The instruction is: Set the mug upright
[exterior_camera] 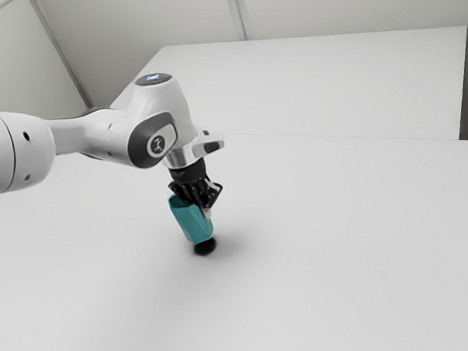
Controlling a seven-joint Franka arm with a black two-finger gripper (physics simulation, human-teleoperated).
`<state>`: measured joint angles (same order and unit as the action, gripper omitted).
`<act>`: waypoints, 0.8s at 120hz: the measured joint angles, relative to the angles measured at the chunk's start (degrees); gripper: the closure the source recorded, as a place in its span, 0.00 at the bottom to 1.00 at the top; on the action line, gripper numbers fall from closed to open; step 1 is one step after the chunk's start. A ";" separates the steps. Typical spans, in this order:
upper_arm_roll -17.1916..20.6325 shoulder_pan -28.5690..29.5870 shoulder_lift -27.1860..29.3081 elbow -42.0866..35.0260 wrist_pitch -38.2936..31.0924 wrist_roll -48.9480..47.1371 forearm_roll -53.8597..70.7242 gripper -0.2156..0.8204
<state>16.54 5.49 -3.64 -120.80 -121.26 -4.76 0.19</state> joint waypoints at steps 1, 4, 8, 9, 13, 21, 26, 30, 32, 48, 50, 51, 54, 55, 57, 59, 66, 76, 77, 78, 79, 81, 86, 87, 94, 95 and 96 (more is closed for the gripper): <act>0.01 -0.06 -0.01 -0.02 0.04 -0.22 -0.03 0.97; 0.06 -0.19 -0.07 -0.07 0.16 -0.88 -0.11 0.97; 0.10 -0.33 -0.21 -0.11 0.30 -1.72 -0.20 0.97; 0.11 -0.35 -0.25 -0.11 0.33 -1.92 -0.21 0.97; 0.14 -0.39 -0.44 -0.14 0.46 -2.70 -0.27 0.97; 0.16 -0.30 -1.00 -0.37 0.66 -4.13 -0.33 0.97; 0.16 -0.21 -1.37 -0.44 0.76 -4.94 -0.33 0.97; 0.16 -0.15 -1.70 -0.47 0.84 -5.56 -0.33 0.97; 0.16 -0.13 -1.81 -0.48 0.87 -5.85 -0.33 0.97; 0.16 -0.17 -2.46 -0.43 1.10 -7.93 -0.29 0.97; 0.16 -0.20 -2.48 -0.43 1.12 -8.16 -0.29 0.97; 0.16 -0.21 -2.49 -0.43 1.13 -8.27 -0.29 0.97; 0.16 -0.25 -2.51 -0.42 1.17 -8.60 -0.28 0.97; 0.16 -0.26 -2.52 -0.42 1.18 -8.71 -0.27 0.97; 0.16 -0.29 -2.53 -0.42 1.21 -8.91 -0.27 0.97; 0.16 -0.32 -2.58 -0.42 1.23 -9.12 -0.27 0.97; 0.15 -0.39 -3.10 -0.40 1.29 -9.79 -0.28 0.97; 0.12 -0.36 -3.70 -0.29 1.33 -10.63 -0.28 0.96; 0.11 -0.36 -3.72 -0.28 1.34 -10.71 -0.29 0.96; 0.10 -0.36 -3.74 -0.28 1.34 -10.77 -0.31 0.95; 0.11 -0.35 -3.76 -0.27 1.34 -10.84 -0.33 0.94; 0.12 -0.34 -3.79 -0.27 1.34 -10.97 -0.39 0.93; 0.14 -0.35 -3.81 -0.26 1.36 -11.27 -0.58 0.86; 0.14 -0.35 -3.81 -0.24 1.37 -11.33 -0.61 0.84; 0.15 -0.37 -3.76 -0.06 1.45 -11.71 -0.78 0.72; 0.15 -0.37 -3.74 -0.02 1.48 -11.76 -0.80 0.70; 0.15 -0.37 -3.71 0.01 1.52 -11.81 -0.82 0.68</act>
<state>16.69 5.12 -7.35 -120.79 -119.75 -16.58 -0.63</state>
